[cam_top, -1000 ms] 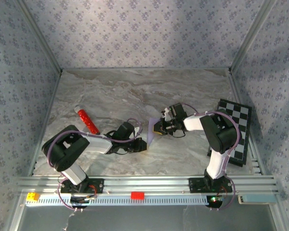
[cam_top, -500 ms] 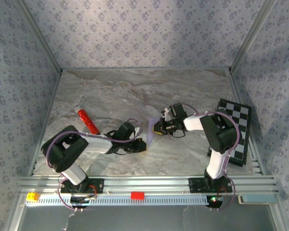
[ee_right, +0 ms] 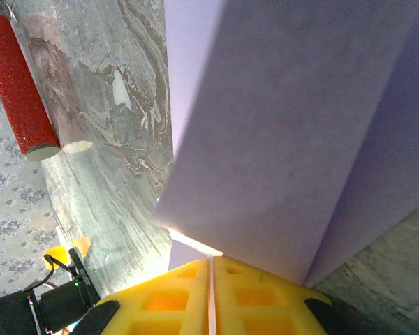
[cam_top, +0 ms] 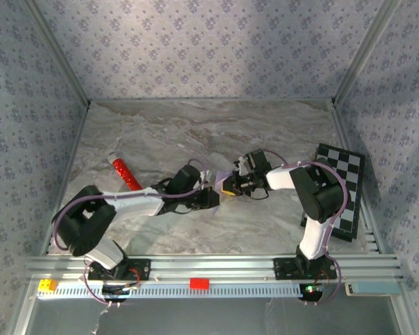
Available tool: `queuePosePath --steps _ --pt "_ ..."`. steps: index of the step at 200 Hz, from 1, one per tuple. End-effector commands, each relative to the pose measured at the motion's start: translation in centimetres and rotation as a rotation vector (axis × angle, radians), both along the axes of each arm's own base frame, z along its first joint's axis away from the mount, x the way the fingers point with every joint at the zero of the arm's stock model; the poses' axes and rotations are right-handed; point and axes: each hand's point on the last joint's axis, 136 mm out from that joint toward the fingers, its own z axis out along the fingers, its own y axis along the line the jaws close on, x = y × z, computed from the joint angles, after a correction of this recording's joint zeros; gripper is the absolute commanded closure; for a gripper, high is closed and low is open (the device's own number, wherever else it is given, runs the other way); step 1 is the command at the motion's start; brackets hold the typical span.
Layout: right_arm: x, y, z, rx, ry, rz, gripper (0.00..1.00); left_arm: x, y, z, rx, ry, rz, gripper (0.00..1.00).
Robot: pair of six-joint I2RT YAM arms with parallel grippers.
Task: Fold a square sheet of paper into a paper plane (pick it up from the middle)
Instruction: Fold the wing for the fifth time at the center of the table.
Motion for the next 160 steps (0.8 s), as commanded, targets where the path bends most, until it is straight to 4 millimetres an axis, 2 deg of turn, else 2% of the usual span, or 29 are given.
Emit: queuePosePath --steps 1,31,62,127,160 --pt "-1.7 -3.0 -4.5 -0.175 0.107 -0.062 0.88 1.1 -1.5 -0.2 -0.015 0.011 -0.014 0.91" --pt "-1.7 -2.9 -4.4 -0.174 0.107 -0.060 0.88 1.8 -2.8 -1.4 -0.008 0.033 -0.034 0.92" --pt "-1.7 -2.9 -4.4 -0.175 0.104 -0.062 0.88 2.0 -2.8 -2.9 0.025 0.049 -0.034 0.93" --pt "-1.7 -3.1 -4.6 -0.183 0.107 -0.063 0.88 0.3 0.1 -6.8 0.163 0.100 -0.029 0.94" --pt "-1.8 -3.2 -4.7 -0.185 0.110 -0.062 0.88 -0.9 1.2 -7.7 0.171 0.131 -0.021 0.94"
